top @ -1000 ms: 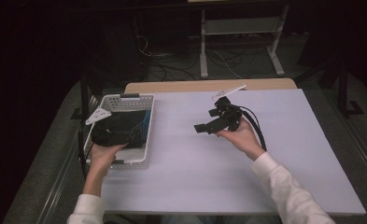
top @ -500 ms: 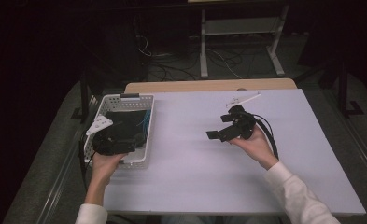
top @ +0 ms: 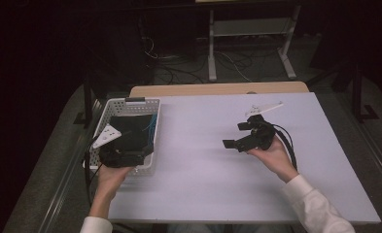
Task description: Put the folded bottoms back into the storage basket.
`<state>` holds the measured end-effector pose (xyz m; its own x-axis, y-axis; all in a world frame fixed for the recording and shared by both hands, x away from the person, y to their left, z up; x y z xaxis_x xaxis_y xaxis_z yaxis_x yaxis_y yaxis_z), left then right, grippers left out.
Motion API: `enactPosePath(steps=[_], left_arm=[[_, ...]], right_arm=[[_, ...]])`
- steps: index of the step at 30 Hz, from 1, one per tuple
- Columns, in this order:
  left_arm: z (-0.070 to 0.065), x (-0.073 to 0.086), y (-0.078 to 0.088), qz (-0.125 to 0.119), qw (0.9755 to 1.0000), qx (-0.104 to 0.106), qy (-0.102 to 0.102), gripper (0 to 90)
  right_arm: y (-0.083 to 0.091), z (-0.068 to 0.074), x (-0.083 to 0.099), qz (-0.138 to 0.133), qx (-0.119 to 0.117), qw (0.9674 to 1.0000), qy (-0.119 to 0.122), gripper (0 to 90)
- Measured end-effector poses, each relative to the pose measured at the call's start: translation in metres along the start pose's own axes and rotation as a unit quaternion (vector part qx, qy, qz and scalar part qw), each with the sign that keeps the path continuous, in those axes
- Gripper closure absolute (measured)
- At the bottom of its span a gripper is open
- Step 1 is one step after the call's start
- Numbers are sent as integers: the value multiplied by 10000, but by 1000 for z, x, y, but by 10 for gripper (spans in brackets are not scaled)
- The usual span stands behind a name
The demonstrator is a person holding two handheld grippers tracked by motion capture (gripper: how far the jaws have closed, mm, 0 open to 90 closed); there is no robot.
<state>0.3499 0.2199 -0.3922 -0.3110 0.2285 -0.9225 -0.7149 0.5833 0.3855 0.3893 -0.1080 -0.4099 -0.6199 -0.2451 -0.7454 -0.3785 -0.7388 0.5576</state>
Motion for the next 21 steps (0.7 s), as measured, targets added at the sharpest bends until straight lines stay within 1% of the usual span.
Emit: enactPosePath(steps=[3,7,12,13,15,21], left_arm=[[-2,2,1,16,10000,13,-40,0],[-4,5,3,-3,10000,9,-16,0],[-7,9,4,19,10000,9,-76,0],[-7,10,4,15,10000,16,-51,0],[-9,11,5,0,10000,16,-50,0],[-15,18,7,36,9999,61,-141,0]], right_arm=[[4,-1,4,-5,15,10000,-11,0],[7,-4,11,-21,46,10000,-35,0],[11,-4,20,-70,35,9999,-70,0],[13,-5,23,-89,51,9999,-76,0],[14,-5,25,-112,62,9999,-80,0],[23,-7,34,-166,127,9997,-86,0]])
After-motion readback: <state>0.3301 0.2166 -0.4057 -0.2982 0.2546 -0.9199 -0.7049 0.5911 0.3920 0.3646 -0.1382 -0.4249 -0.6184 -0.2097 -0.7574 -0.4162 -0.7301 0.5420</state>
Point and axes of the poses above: each handheld gripper's, and its own axes: y roughly backward along the jaws, x roughly out of its underside, z roughly to its left, the point moved 7 cm from there along -y, roughly forward along the jaws, and after that the axes turned 7 degrees about -y, right-handed, at the moved point
